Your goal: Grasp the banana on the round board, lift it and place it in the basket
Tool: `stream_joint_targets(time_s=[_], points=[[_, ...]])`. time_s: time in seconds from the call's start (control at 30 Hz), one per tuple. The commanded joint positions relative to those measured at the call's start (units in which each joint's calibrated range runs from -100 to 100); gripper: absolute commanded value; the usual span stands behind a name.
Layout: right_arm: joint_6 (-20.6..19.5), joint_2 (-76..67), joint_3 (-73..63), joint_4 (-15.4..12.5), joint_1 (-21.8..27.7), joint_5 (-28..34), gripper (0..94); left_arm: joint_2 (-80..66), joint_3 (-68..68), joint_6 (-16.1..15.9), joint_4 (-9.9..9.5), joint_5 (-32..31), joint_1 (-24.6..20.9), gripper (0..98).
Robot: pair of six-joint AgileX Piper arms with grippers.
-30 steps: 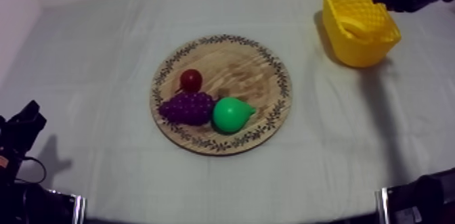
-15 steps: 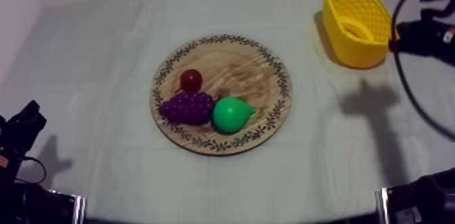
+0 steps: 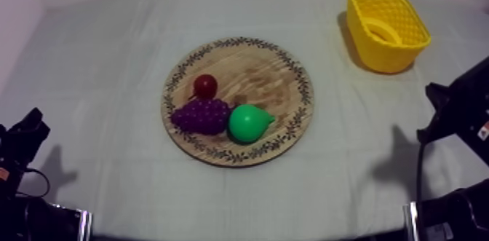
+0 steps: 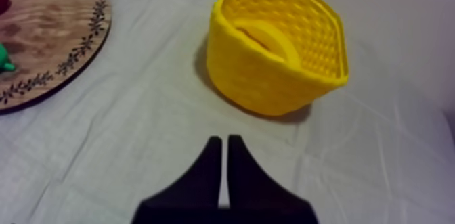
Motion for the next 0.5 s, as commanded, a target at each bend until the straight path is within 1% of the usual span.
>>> stream_joint_targets(time_s=[0.0, 0.1, 0.2, 0.33, 0.47], points=[[-0.5, -5.9, 1.8, -0.7, -0.1, 1.3, 0.5, 0.0, 0.0, 0.0, 0.03, 0.0, 0.0, 0.1], [-2.0, -10.0, 2.4, -1.0, -0.3, 4.2, 0.4, 0.0, 0.0, 0.0, 0.03, 0.0, 0.0, 0.1], [-1.9, -14.4, 2.6, -2.5, -0.4, 9.8, 0.4, 0.0, 0.0, 0.0, 0.03, 0.0, 0.0, 0.1], [-6.6, -19.9, 2.7, -1.4, -0.5, 16.7, 0.3, 0.0, 0.0, 0.0, 0.03, 0.0, 0.0, 0.1], [-10.0, -22.5, 2.6, -0.9, -0.4, 20.2, 0.3, 0.0, 0.0, 0.0, 0.03, 0.0, 0.0, 0.1]])
